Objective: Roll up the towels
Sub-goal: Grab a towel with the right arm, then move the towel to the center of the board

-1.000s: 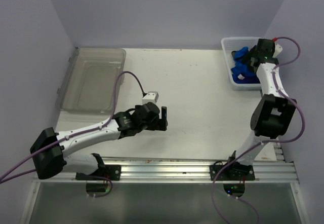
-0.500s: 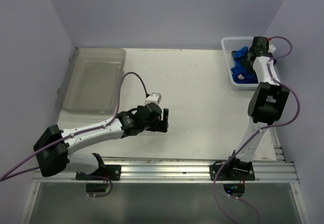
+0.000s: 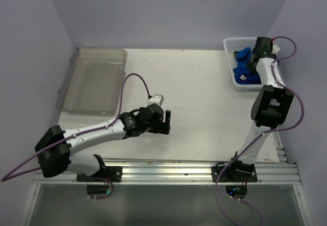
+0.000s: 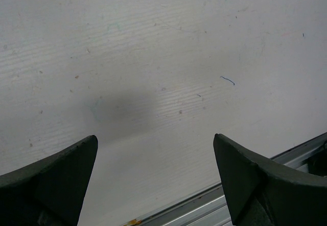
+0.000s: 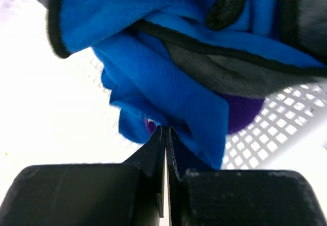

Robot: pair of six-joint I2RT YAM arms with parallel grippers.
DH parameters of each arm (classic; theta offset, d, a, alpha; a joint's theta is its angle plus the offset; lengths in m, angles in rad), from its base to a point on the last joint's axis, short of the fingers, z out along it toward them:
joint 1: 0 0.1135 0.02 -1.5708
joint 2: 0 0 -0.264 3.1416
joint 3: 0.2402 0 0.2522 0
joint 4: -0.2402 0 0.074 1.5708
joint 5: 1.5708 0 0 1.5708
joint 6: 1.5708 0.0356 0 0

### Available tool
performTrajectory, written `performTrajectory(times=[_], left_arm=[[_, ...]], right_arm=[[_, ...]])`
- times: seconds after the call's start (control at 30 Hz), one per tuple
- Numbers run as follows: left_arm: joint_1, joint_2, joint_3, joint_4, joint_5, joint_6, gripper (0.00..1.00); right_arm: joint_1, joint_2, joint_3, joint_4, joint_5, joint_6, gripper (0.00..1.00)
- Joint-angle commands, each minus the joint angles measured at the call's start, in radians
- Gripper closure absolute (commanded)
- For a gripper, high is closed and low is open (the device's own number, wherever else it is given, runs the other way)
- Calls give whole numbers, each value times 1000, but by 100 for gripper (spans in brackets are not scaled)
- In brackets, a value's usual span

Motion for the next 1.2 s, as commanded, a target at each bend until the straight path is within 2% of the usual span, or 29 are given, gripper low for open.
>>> performTrajectory(times=[0.0,0.27,0.5,0.6,0.87,1.0,1.1,1.17], left_arm=[[5,-8,-6,36,0,9,0],[5,-22,-21,5,-31,-22,0],[5,-42,-49,47,-12,-48,0],[5,-30,-32,42,-24,-43,0],[17,-25,1,-67,-72,-96,0],[81,-86,2,-139,-86,-85,0],[162,-143,4,-185,-104,-50,0],[199,-183,16,-212,-126,-30,0]], right_arm=[[-2,-164,-27,57,-14,-3,100],[-2,-360,-79,97,-95,37,100],[13,-541,3,112,-265,70,100],[56,-558,92,92,-293,58,100],[266,-575,306,35,-317,-15,100],[350,-621,270,54,-366,-9,100],[426,-659,185,58,-360,-2,100],[492,-678,64,77,-354,6,100]])
